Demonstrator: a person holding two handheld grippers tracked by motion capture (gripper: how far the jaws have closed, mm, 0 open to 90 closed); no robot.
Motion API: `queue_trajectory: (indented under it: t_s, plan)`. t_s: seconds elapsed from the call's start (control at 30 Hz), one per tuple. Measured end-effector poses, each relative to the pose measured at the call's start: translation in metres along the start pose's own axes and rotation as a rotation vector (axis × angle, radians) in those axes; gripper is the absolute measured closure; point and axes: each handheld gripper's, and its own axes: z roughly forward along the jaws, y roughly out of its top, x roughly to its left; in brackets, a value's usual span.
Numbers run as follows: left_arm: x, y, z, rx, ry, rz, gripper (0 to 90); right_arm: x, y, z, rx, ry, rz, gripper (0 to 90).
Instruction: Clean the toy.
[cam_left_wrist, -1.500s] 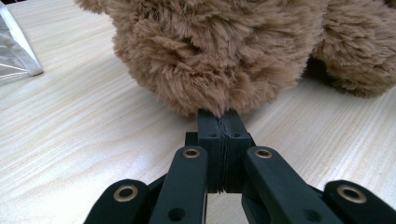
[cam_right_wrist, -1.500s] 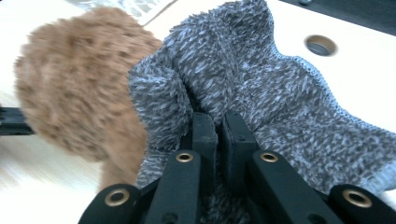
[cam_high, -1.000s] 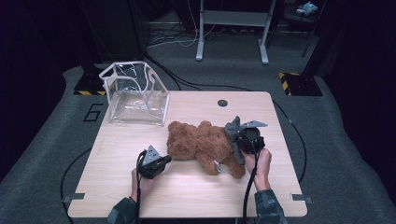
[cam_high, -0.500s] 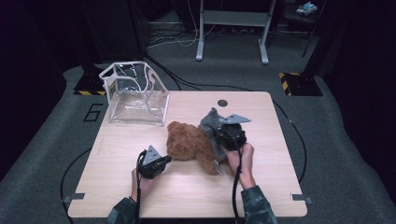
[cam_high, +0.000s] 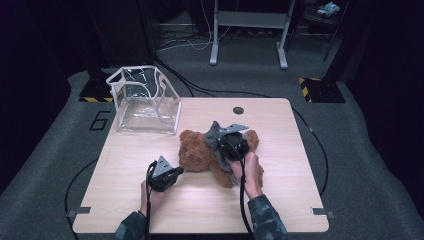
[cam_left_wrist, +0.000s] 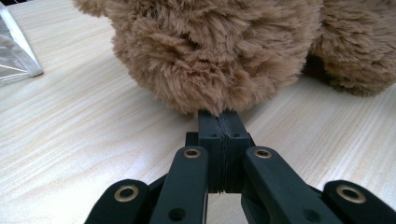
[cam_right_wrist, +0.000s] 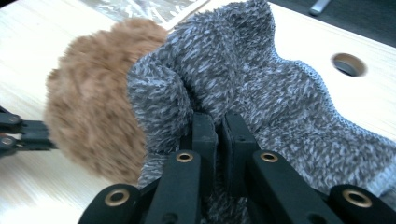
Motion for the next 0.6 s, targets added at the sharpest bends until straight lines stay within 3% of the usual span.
queue_trajectory:
  t_s: [0.33, 0.6]
  plan:
    - [0.0, 0.0, 0.001, -0.007, 0.006, -0.003, 89.5, -0.04, -0.02, -0.024, -0.008, -0.077, 0.076, 85.6]
    - [0.0, 0.0, 0.0, 0.001, 0.001, -0.003, 89.5, -0.063, -0.033, -0.031, -0.014, -0.118, 0.127, 85.5]
